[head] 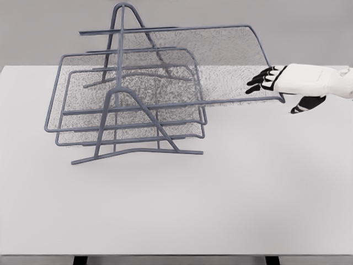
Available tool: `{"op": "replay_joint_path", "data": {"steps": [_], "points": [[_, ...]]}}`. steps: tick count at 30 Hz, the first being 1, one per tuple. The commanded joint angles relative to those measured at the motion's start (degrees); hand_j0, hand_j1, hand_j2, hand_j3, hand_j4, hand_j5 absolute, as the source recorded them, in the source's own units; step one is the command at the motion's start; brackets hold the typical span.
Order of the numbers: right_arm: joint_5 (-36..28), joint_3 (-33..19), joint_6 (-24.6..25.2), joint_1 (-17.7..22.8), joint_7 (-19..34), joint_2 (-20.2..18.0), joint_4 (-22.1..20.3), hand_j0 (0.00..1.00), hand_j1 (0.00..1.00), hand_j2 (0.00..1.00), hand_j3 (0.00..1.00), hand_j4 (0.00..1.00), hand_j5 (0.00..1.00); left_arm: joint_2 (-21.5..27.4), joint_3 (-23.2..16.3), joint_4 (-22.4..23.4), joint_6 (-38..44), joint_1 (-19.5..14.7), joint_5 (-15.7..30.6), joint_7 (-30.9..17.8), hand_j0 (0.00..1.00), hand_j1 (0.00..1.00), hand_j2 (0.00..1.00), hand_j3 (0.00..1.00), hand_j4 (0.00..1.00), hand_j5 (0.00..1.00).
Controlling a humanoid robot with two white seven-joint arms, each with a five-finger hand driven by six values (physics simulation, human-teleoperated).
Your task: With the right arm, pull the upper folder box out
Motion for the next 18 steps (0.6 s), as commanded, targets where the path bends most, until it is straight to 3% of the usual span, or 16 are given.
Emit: {"op": "replay_joint_path", "data": {"steps": [1,6,10,11,12,13,15,16,18], "points": [[11.3,0.6,-1.7,0.0,0.4,-3.1,1.1,1.0,1.0,1.0,1.0,1.0,1.0,0.0,0.0,0.0,-0.1,0.0,0.0,0.0,1.0,1.0,1.0,1.0,1.0,1.0],[11.1,0.1,-1.7,-0.8,0.4,-5.7,1.1,1.0,1.0,1.0,1.0,1.0,1.0,0.0,0.0,0.0,0.0,0.0,0.0,0.0,1.0,1.0,1.0,1.0,1.0,1.0],[10.7,-6.8,-1.7,-1.0,0.4,-5.7,1.0,1.0,1.0,1.0,1.0,1.0,1.0,0.0,0.0,0.0,0.0,0.0,0.0,0.0,1.0,1.0,1.0,1.0,1.0,1.0],[6.9,-8.6,-1.7,-1.8,0.4,-5.5,0.7,1.0,1.0,1.0,1.0,1.0,1.0,0.0,0.0,0.1,0.0,0.0,0.0,0.0,1.0,1.0,1.0,1.0,1.0,1.0],[0.8,-8.7,-1.7,-1.9,0.4,-5.4,-0.5,1.0,1.0,1.0,1.0,1.0,1.0,0.0,0.0,0.0,0.0,0.0,0.0,0.0,1.0,1.0,1.0,1.0,1.0,1.0],[-0.5,-9.1,-1.7,-4.6,0.4,-8.6,-6.2,1.0,1.0,1.0,1.0,1.0,1.0,0.0,0.0,0.0,0.0,0.0,0.0,0.0,1.0,1.0,1.0,1.0,1.0,1.0],[-3.6,-9.1,-1.7,-6.2,-2.2,-9.2,-14.1,1.0,1.0,1.0,1.0,1.0,1.0,0.0,0.0,0.0,0.0,0.0,0.0,0.0,1.0,1.0,1.0,1.0,1.0,1.0],[-3.7,-8.4,-1.7,-5.4,-7.6,-9.0,-15.9,0.99,0.99,0.99,0.99,0.99,0.99,0.0,0.0,0.0,-0.1,0.0,0.0,0.0,1.0,1.0,1.0,1.0,1.0,1.0],[-3.6,-8.2,-1.7,-3.3,-8.2,-6.5,-16.1,1.0,1.0,1.0,1.0,1.0,1.0,0.0,0.0,0.0,0.0,0.0,0.0,0.0,1.0,1.0,1.0,1.0,1.0,1.0]]}}
